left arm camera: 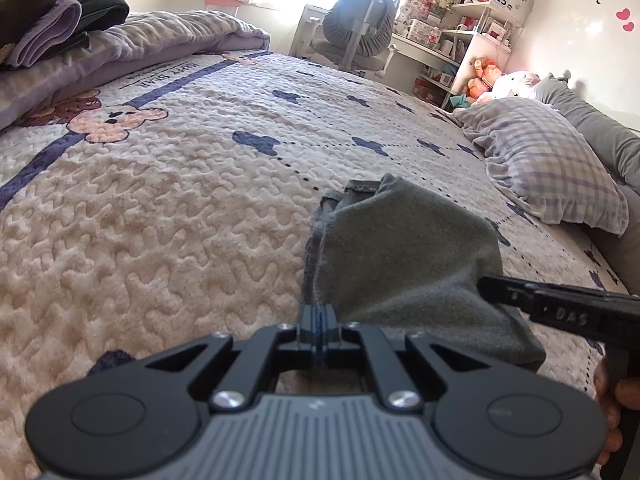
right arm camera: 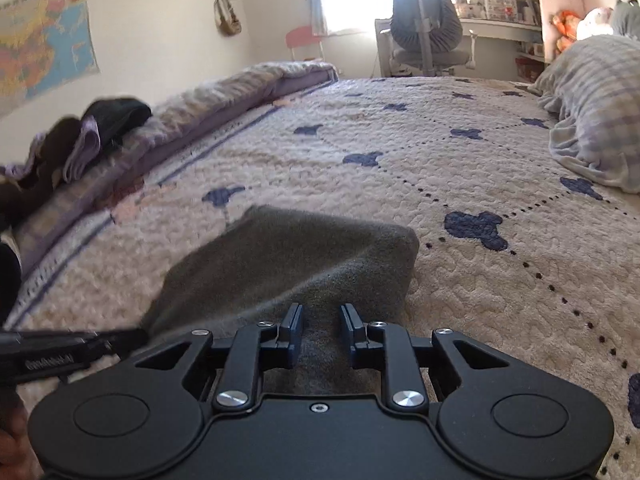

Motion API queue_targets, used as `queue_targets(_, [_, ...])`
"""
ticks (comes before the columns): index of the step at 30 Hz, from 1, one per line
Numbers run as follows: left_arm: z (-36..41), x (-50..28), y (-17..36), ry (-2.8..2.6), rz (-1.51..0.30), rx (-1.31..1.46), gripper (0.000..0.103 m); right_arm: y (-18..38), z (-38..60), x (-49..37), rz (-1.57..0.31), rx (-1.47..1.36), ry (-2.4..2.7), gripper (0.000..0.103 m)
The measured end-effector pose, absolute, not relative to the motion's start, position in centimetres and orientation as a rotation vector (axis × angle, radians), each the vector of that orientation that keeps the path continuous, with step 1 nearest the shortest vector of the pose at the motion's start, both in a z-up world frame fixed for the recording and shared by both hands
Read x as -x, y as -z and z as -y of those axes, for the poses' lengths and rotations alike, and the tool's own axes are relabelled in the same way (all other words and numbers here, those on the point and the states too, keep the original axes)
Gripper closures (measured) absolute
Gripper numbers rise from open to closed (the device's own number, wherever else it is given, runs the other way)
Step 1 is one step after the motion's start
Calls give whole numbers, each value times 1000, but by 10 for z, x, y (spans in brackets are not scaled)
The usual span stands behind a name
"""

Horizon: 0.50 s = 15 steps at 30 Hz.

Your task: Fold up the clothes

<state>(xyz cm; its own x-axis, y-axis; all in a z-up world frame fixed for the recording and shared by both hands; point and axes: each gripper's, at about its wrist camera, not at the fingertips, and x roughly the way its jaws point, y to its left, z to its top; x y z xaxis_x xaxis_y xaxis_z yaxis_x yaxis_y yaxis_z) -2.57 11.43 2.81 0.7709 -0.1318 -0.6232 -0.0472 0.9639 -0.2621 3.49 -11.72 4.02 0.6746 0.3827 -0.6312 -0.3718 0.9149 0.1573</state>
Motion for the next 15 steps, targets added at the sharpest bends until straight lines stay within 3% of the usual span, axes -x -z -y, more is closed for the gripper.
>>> queue_targets(10, [-103, 36, -66, 53, -576, 187, 100, -30, 118, -41, -737, -5, -461, 83])
queue_targets(15, [-80, 5, -63, 222, -612, 182, 99, -30, 113, -37, -717, 15, -441, 82])
